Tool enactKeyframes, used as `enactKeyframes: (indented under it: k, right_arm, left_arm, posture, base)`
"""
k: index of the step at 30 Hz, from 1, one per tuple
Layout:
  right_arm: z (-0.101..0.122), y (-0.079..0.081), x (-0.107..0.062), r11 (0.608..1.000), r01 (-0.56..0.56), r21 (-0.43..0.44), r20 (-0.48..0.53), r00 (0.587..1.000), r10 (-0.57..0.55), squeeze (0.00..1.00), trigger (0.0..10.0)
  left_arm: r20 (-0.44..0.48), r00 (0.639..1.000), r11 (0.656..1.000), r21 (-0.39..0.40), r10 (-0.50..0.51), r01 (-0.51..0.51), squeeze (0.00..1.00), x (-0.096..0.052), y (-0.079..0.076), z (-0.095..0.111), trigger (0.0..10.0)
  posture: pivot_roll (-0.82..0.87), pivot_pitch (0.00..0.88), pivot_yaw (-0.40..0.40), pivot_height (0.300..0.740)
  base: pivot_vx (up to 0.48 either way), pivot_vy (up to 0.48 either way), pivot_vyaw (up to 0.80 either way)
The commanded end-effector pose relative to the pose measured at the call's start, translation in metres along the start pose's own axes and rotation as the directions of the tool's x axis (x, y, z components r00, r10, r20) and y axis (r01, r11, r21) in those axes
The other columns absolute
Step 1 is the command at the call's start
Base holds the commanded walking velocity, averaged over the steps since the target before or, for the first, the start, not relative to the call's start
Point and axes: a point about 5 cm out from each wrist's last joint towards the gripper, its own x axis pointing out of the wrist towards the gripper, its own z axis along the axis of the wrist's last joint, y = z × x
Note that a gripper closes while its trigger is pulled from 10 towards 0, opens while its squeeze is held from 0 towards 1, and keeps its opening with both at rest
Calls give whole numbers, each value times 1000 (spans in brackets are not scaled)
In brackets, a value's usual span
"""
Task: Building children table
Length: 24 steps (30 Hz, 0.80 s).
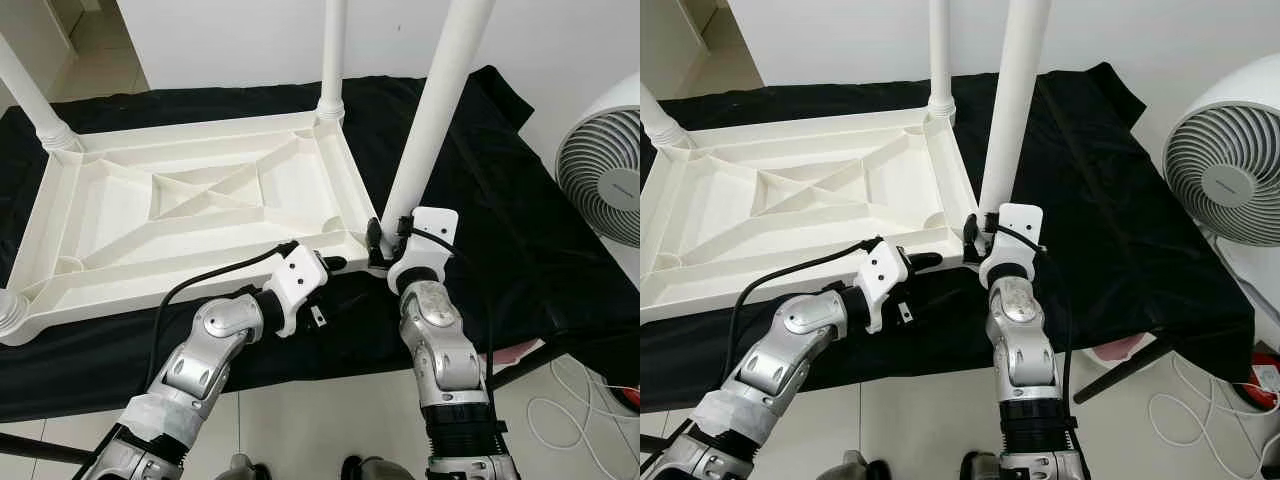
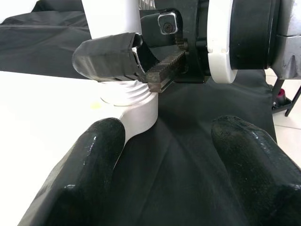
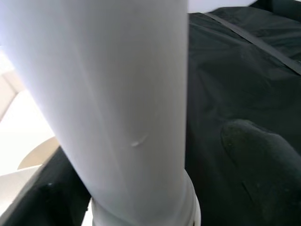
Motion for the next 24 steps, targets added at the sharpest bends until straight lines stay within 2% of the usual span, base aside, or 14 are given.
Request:
enactKeyframes:
  k: [1, 2, 3, 5, 6, 8, 9, 11, 13, 14, 17, 19, 22, 24]
  right_arm:
    - [0, -10, 0, 1000, 7, 1, 16, 1000, -7, 1000, 10000]
    - [0, -10, 0, 1000, 7, 1, 16, 1000, -7, 1000, 10000]
    - [-1, -11, 2, 994, -108, -34, 12, 994, 108, 0, 10000]
    - [-6, -14, 5, 966, -249, -65, -33, 968, 248, 0, 10000]
    - [-6, -14, 5, 966, -249, -65, -33, 968, 248, 0, 10000]
    - [-11, -20, 8, 928, -363, -82, -84, 931, 356, 0, 10000]
    - [-11, -20, 8, 928, -363, -82, -84, 931, 356, 0, 10000]
    - [-9, -28, 12, 855, -490, -167, -95, 872, 481, 0, 10000]
    - [-6, -33, 15, 799, -550, -243, -99, 833, 544, 0, 10000]
    - [-6, -33, 15, 799, -550, -243, -99, 833, 544, 0, 10000]
    - [-4, -34, 22, 710, -656, -256, -130, 751, 647, 0, 10000]
    - [-4, -34, 22, 710, -656, -256, -130, 751, 647, 0, 10000]
    - [-1, -32, 30, 665, -683, -300, -129, 720, 681, 0, 10000]
    - [-1, -32, 30, 665, -683, -300, -129, 720, 681, 0, 10000]
  left_arm:
    - [-11, 1000, 1000, -8, -22, 22, 0, -1, -2, -2, 10000]
    - [-11, 1000, 1000, -8, -22, 22, 0, -1, -2, -2, 10000]
    - [-11, 1000, 1000, -8, -21, 21, 0, -1, -2, -2, 10000]
    - [-10, 1000, 1000, -8, -21, 21, 0, -1, -2, -2, 10000]
    - [-10, 1000, 1000, -8, -21, 21, 0, -1, -2, -2, 10000]
    - [-10, 1000, 1000, -7, -21, 21, 0, 0, -2, -2, 10000]
    - [-10, 1000, 1000, -7, -21, 21, 0, 0, -2, -2, 10000]
    - [-7, 1000, 1000, -6, -23, 23, 0, 1, -2, -2, 10000]
    - [-8, 1000, 1000, -2, -25, 25, 0, 1, -2, -2, 10000]
    - [-8, 1000, 1000, -2, -25, 25, 0, 1, -2, -2, 10000]
    - [-6, 1000, 1000, 3, -31, 31, 0, 3, 0, -1, 10000]
    - [-6, 1000, 1000, 3, -31, 31, 0, 3, 0, -1, 10000]
    - [-4, 999, 999, 12, -35, 35, 0, 4, 2, 0, 10000]
    - [-4, 999, 999, 12, -35, 35, 0, 4, 2, 0, 10000]
  posture:
    - [-141, 114, 39, 740]
    - [-141, 114, 39, 740]
    - [-143, 108, 38, 740]
    - [-142, 109, 37, 740]
    - [-142, 109, 37, 740]
    - [-146, 106, 37, 740]
    - [-146, 106, 37, 740]
    - [-147, 103, 36, 740]
    - [-153, 92, 38, 740]
    - [-153, 92, 38, 740]
    - [-155, 81, 44, 740]
    - [-155, 81, 44, 740]
    - [-155, 67, 51, 740]
    - [-155, 67, 51, 740]
  base:
    - [0, 0, 0]
    - [0, 0, 0]
    - [0, 0, 0]
    - [0, 0, 0]
    - [0, 0, 0]
    - [0, 0, 0]
    - [0, 0, 0]
    - [0, 0, 0]
    - [0, 0, 0]
    - [0, 0, 0]
    - [0, 0, 0]
    - [0, 0, 0]
    - [0, 0, 0]
    - [0, 0, 0]
